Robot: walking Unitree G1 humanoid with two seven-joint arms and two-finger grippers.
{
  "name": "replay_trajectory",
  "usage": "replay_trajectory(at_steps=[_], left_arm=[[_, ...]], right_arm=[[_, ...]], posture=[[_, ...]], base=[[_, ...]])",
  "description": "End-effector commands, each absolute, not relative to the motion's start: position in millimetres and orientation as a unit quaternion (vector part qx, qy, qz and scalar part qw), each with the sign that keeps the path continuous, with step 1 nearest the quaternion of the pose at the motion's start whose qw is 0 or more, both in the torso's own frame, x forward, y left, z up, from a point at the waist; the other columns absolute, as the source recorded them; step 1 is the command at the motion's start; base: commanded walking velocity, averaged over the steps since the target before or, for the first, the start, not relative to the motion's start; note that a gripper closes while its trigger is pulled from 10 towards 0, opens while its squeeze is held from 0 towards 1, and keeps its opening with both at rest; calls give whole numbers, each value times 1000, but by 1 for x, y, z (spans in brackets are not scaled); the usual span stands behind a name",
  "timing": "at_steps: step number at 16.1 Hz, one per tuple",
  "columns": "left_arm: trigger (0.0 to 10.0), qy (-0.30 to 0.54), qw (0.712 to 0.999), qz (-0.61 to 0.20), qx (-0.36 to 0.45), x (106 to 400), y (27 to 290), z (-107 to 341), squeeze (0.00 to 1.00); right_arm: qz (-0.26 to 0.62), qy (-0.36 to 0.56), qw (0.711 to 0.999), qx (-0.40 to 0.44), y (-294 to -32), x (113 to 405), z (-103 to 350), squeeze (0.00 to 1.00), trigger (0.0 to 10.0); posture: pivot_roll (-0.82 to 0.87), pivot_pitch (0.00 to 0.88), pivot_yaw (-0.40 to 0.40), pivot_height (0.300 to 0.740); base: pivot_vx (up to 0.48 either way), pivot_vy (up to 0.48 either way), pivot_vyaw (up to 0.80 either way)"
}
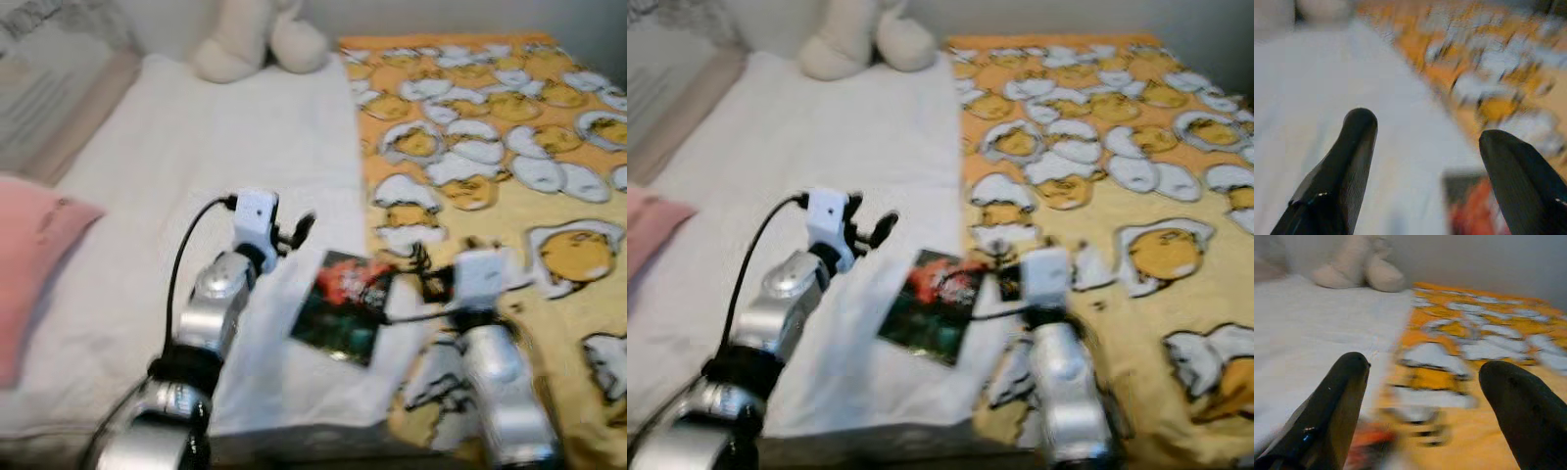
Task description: Clean up the room
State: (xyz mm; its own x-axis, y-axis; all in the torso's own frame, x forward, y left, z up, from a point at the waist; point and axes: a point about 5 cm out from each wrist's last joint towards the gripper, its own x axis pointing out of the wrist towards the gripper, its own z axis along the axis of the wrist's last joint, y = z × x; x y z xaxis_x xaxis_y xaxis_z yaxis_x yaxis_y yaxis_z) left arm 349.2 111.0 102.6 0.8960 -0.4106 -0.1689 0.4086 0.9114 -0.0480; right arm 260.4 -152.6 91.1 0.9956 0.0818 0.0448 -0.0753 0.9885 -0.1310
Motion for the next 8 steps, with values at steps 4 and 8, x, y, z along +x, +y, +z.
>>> replay_trajectory(at_steps=[4, 8], left_arm=[[10000, 176, 947, -263, -50, 355, 80, 90, 0], [10000, 169, 976, -138, 11, 375, 117, 99, 0]], right_arm=[[29, -12, 997, -65, -152, 231, 97, 0, 10000], [60, 28, 995, -79, -153, 188, 89, 0, 10000]], posture=[[-212, 245, 96, 736], [-285, 327, 111, 736]], base=[[0, 0, -142], [0, 0, -269]])
